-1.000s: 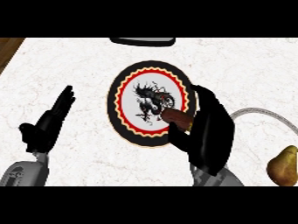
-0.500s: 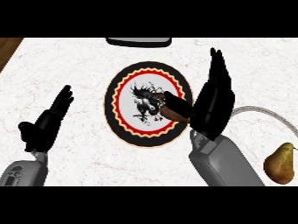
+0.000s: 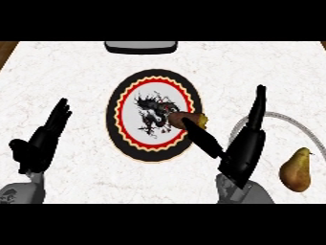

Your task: Pick the sweet potato from the placemat and place it in the plate

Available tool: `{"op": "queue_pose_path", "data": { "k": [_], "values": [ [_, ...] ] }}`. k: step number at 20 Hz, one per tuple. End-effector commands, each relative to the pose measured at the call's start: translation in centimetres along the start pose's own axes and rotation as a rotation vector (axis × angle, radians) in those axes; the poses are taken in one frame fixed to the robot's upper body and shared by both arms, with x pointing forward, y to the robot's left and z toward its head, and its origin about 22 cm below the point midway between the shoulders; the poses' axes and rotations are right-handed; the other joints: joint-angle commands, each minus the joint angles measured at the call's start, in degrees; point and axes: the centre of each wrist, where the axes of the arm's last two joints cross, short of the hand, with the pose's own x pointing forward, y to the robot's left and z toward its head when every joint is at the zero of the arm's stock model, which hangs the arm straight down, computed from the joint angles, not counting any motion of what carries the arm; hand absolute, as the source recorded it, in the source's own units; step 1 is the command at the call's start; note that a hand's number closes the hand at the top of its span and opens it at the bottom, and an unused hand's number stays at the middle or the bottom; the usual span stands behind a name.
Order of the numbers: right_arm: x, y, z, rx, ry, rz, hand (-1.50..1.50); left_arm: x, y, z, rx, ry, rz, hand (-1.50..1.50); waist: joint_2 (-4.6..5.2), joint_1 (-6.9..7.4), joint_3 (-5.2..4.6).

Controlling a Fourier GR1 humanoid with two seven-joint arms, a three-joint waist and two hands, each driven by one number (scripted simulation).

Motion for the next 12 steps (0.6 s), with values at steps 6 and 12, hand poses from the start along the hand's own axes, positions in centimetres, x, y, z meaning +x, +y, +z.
{"op": "queue_pose_path", "data": {
  "k": [6, 12],
  "values": [
    [-3.8, -7.8, 5.2, 0.077, 0.03, -0.082, -1.5, -0.6, 0.2, 0.9, 0.002, 0.003, 0.009, 0.0, -0.18, -0.99, -0.06],
    [-7.9, -9.4, 5.4, 0.08, 0.007, -0.025, -1.5, -0.7, 0.7, 0.5, 0.017, -0.001, -0.001, 0.0, -0.08, -0.77, -0.05]
  ]
}}
